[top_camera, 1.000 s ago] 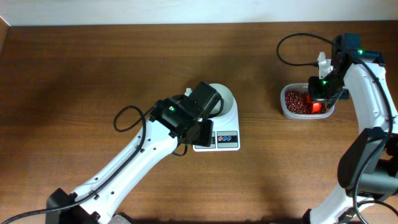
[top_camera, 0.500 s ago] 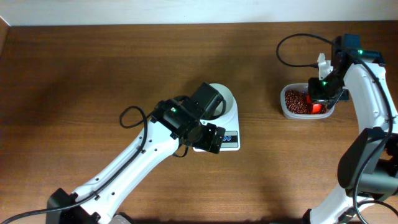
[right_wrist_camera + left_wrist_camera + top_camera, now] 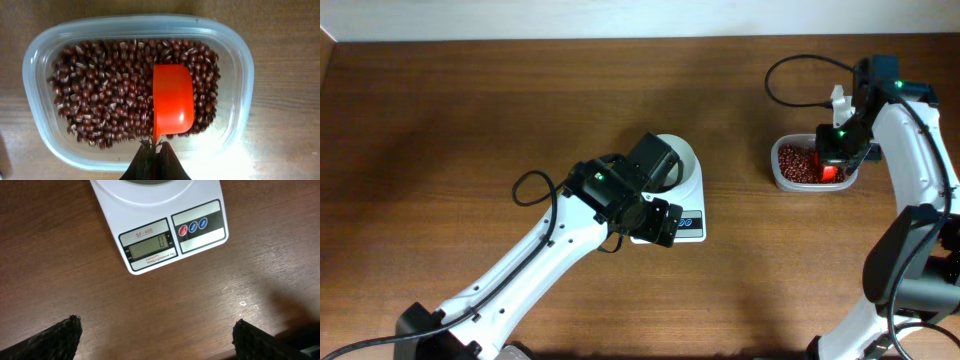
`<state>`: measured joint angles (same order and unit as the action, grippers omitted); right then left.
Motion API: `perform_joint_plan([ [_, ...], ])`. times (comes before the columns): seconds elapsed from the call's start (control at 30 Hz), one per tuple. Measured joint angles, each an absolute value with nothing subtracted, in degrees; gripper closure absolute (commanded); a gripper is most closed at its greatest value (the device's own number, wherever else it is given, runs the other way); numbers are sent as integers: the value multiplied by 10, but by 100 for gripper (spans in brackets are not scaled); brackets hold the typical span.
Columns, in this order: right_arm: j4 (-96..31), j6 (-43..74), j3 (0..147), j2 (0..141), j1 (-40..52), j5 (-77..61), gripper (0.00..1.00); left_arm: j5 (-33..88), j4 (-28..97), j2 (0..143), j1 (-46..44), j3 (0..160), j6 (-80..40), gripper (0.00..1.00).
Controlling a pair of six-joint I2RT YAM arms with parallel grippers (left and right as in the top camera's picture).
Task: Scoop item into bowl and weigh 50g on scale
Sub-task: 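Dig scoop into red beans with right gripper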
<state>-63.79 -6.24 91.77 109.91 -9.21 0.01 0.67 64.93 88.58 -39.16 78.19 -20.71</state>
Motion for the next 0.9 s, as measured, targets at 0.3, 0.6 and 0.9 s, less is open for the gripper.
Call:
perform_joint_plan([
  [0.3,-609,-62,892,1099,-109,-16,96,7,649,886,-392,782,-207,1],
  [0.6,-588,-60,871,1099,-209,-199,96,7,649,886,-392,782,-206,1],
  [0.9,-555,-60,820,1097,-210,-301,96,7,649,886,-392,782,-206,1],
])
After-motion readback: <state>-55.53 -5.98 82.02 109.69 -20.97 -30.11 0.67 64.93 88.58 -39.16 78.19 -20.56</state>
